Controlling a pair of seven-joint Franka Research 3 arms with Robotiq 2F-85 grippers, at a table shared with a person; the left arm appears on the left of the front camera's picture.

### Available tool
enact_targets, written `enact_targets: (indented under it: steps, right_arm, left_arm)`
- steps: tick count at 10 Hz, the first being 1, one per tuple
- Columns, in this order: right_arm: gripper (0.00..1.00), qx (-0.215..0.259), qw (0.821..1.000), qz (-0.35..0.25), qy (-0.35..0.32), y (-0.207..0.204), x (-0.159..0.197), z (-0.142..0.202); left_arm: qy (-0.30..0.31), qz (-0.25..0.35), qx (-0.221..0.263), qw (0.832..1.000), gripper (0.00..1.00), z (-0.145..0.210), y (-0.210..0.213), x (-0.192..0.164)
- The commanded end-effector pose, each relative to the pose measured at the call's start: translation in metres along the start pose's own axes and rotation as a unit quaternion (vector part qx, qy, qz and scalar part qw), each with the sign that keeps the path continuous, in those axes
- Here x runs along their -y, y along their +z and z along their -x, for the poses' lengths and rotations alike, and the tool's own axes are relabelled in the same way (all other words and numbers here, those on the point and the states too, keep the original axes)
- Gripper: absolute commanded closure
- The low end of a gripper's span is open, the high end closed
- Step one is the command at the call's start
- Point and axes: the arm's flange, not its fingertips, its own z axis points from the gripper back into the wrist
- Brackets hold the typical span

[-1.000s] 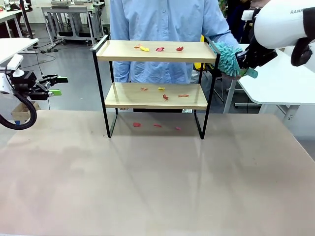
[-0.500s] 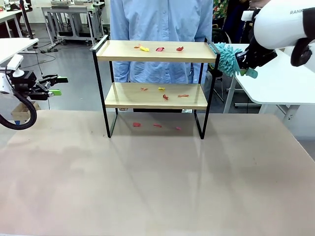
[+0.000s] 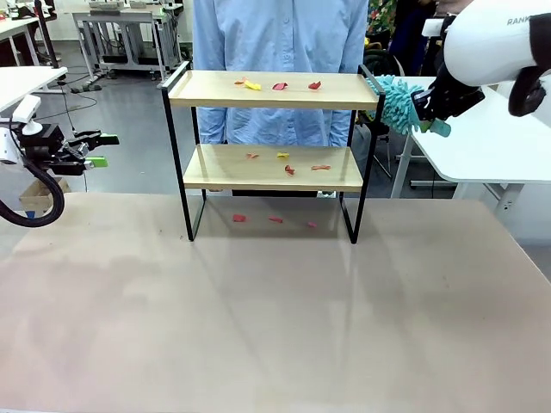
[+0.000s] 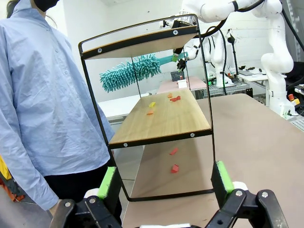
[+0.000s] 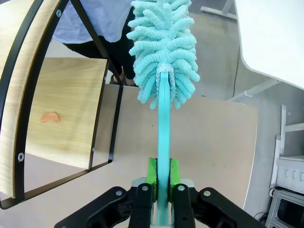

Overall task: Clean the shelf.
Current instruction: Clean the specific section of the Shelf indicated by the human with the Duster.

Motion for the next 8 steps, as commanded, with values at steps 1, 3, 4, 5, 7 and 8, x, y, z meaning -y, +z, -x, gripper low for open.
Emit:
enact_targets:
  steps: [1,3,4,5,7,8]
  right_arm:
    - [0.87,-0.023,0.999,-0.005,0.038,0.009,0.018,0.003]
    - [0.87,-0.06,0.993,0.007,0.097,0.029,0.061,0.019]
    - [0.87,-0.088,0.988,0.015,0.127,0.039,0.079,0.029]
    - [0.87,-0.111,0.98,0.036,0.161,0.048,0.097,0.04]
    - [0.87,-0.179,0.941,0.028,0.286,0.062,0.119,0.068]
    - [0.87,-0.2,0.917,0.015,0.345,0.066,0.121,0.082]
  left_arm:
    - [-0.005,0.0,-0.002,1.0,0.0,-0.002,-0.001,0.0]
    - [-0.005,0.0,-0.002,1.0,0.0,-0.002,-0.001,0.0]
    - [-0.005,0.0,-0.002,1.0,0.0,-0.002,-0.001,0.0]
    - [-0.005,0.0,-0.002,1.0,0.0,-0.002,-0.001,0.0]
    - [-0.005,0.0,-0.002,1.0,0.0,-0.002,-0.001,0.0]
    - [-0.005,0.0,-0.002,1.0,0.0,-0.002,-0.001,0.0]
